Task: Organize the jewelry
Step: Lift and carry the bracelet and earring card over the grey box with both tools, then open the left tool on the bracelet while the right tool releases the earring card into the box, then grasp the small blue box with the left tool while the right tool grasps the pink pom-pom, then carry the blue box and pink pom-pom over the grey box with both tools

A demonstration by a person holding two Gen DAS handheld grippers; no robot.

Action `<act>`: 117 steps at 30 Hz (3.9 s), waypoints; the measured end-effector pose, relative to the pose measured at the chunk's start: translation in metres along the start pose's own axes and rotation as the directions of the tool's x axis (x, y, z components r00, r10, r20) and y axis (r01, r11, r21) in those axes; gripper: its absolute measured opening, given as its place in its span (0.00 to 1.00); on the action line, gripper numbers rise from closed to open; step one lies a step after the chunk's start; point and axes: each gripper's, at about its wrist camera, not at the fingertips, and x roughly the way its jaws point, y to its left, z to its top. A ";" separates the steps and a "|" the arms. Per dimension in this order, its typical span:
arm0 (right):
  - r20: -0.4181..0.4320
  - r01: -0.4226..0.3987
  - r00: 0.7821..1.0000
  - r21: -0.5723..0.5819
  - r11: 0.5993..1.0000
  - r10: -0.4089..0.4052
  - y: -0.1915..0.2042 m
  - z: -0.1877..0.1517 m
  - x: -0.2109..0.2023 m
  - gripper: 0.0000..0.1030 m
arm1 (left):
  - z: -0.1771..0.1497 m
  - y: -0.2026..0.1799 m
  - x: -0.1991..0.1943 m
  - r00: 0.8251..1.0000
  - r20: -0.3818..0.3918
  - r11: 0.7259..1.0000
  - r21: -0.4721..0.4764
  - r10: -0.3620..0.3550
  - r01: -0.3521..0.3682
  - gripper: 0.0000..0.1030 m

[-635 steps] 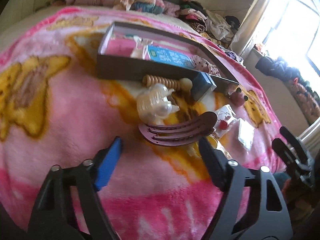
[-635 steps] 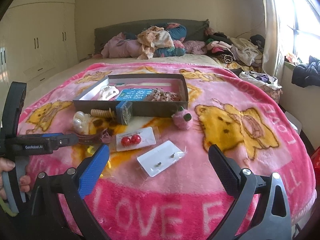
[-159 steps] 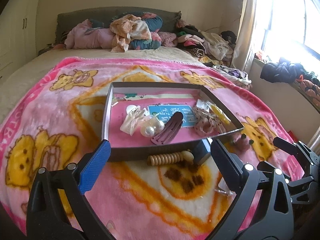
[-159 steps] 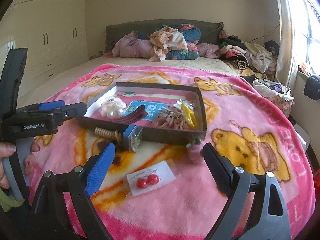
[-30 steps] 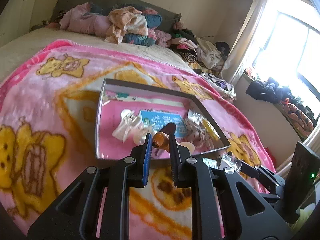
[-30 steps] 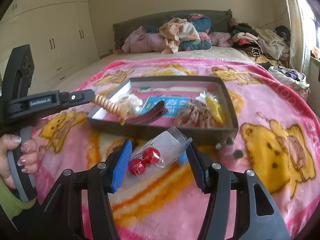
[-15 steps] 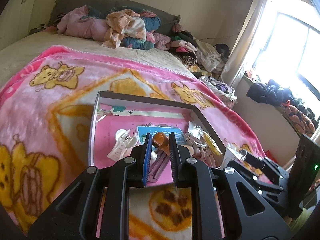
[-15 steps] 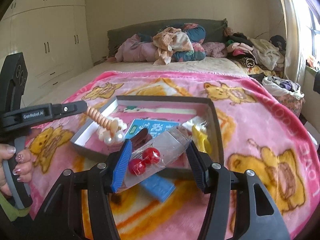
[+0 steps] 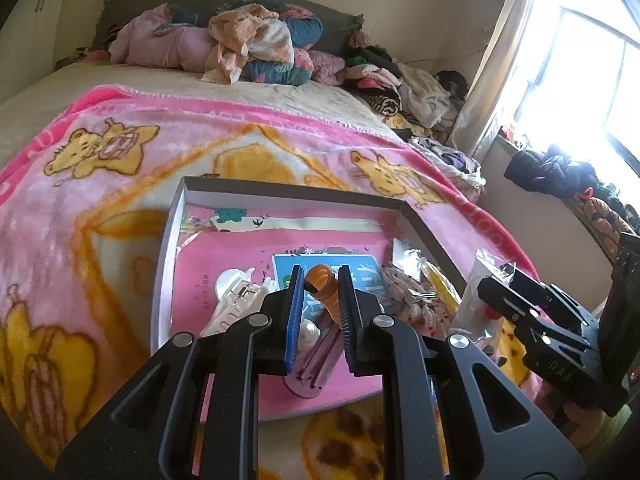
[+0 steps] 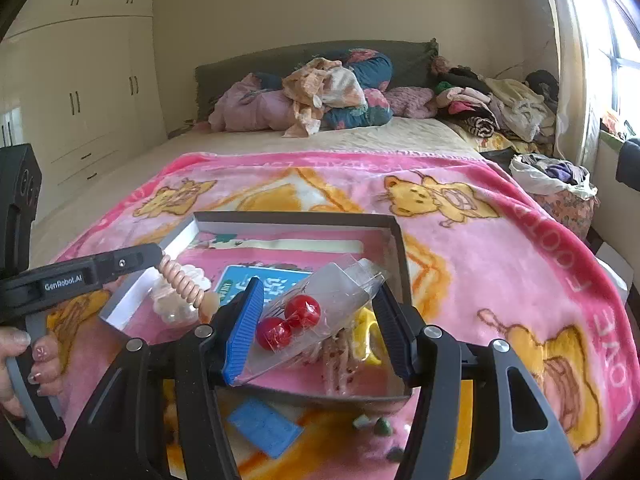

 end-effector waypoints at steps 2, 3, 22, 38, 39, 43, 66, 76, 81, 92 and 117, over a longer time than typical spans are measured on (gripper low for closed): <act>-0.004 0.004 1.000 0.007 1.000 -0.004 -0.004 0.000 0.004 0.52 | 0.000 0.000 0.004 1.000 -0.004 1.000 -0.002 0.002 -0.002 0.10; -0.007 0.007 1.000 0.009 1.000 -0.007 -0.005 0.000 0.006 0.52 | -0.001 0.000 0.006 1.000 -0.005 1.000 -0.001 0.003 -0.003 0.10; -0.063 0.036 0.997 0.011 0.999 -0.035 -0.005 -0.003 0.045 0.53 | -0.004 0.017 0.033 0.999 -0.023 0.998 -0.036 0.045 -0.046 0.11; -0.053 0.045 0.998 0.007 0.999 -0.045 -0.007 -0.021 0.022 0.64 | -0.018 0.011 0.024 0.996 -0.019 0.997 0.011 0.082 -0.082 0.32; -0.049 0.048 0.998 0.007 0.999 -0.048 -0.008 -0.023 0.018 0.65 | -0.019 0.010 0.021 0.996 -0.015 0.996 0.017 0.083 -0.082 0.33; -0.037 0.061 0.997 0.005 0.998 -0.061 -0.011 -0.029 0.001 0.69 | -0.028 0.002 0.011 0.995 -0.001 0.994 0.044 0.098 -0.098 0.48; -0.056 0.120 0.991 0.025 0.992 -0.118 -0.037 -0.071 -0.062 0.77 | -0.076 -0.055 -0.033 0.999 0.018 0.981 0.187 0.048 -0.050 0.86; -0.106 0.109 0.989 0.014 0.994 -0.107 -0.048 -0.087 -0.052 0.77 | -0.098 -0.078 -0.005 0.997 -0.075 0.970 0.243 0.023 -0.004 0.86; -0.131 0.087 0.988 0.016 0.996 -0.084 -0.054 -0.090 -0.041 0.73 | -0.102 -0.084 0.008 0.995 -0.101 0.966 0.257 0.021 0.005 0.86; -0.187 -0.020 0.982 0.038 0.999 0.027 -0.061 -0.086 -0.016 0.54 | -0.103 -0.091 0.029 0.989 -0.145 0.967 0.251 0.003 0.034 0.82; -0.057 -0.114 0.991 0.139 0.984 0.123 -0.067 -0.085 -0.064 0.12 | -0.100 -0.097 0.014 0.990 -0.131 0.971 0.229 -0.042 0.071 0.35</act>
